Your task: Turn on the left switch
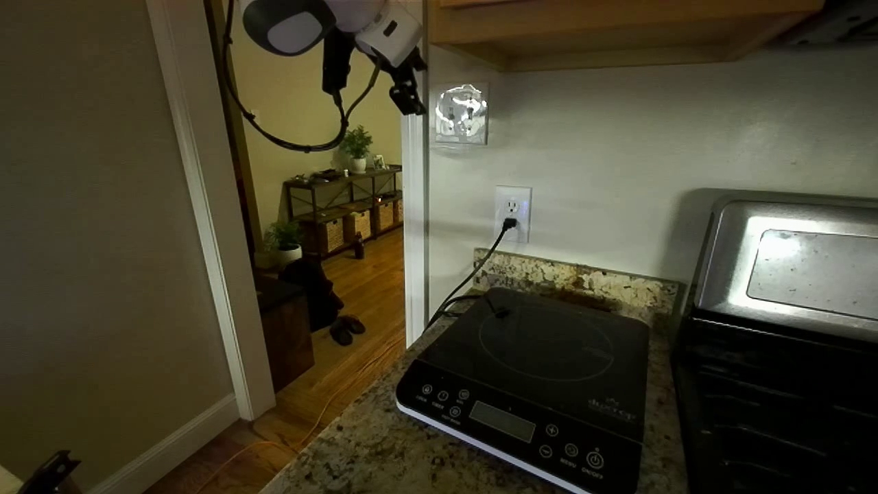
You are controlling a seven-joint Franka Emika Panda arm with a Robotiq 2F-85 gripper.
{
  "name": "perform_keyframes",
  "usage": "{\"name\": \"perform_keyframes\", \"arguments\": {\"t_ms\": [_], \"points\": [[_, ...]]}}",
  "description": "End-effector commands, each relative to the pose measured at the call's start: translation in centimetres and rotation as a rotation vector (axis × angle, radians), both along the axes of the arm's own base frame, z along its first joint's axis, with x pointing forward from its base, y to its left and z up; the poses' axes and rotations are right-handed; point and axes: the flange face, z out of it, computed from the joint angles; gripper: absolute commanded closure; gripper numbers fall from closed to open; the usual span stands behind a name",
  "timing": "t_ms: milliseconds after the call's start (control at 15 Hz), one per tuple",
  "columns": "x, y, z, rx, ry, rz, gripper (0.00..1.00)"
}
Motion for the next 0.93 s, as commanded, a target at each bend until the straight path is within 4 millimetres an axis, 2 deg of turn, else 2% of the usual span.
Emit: {"name": "perform_keyframes", "arguments": {"t_ms": [0,333,800,867], "points": [[0.0,0.0,0.0,0.000,0.000,0.000,0.00],[0.8,0.1,0.2,0.005,-0.023,-0.024,0.00],[2.4,-0.6,-1.5,0.018,0.001,-0.036,0.00],[2.0,0.0,-1.3,0.019,0.010,-0.014,0.00]]}}
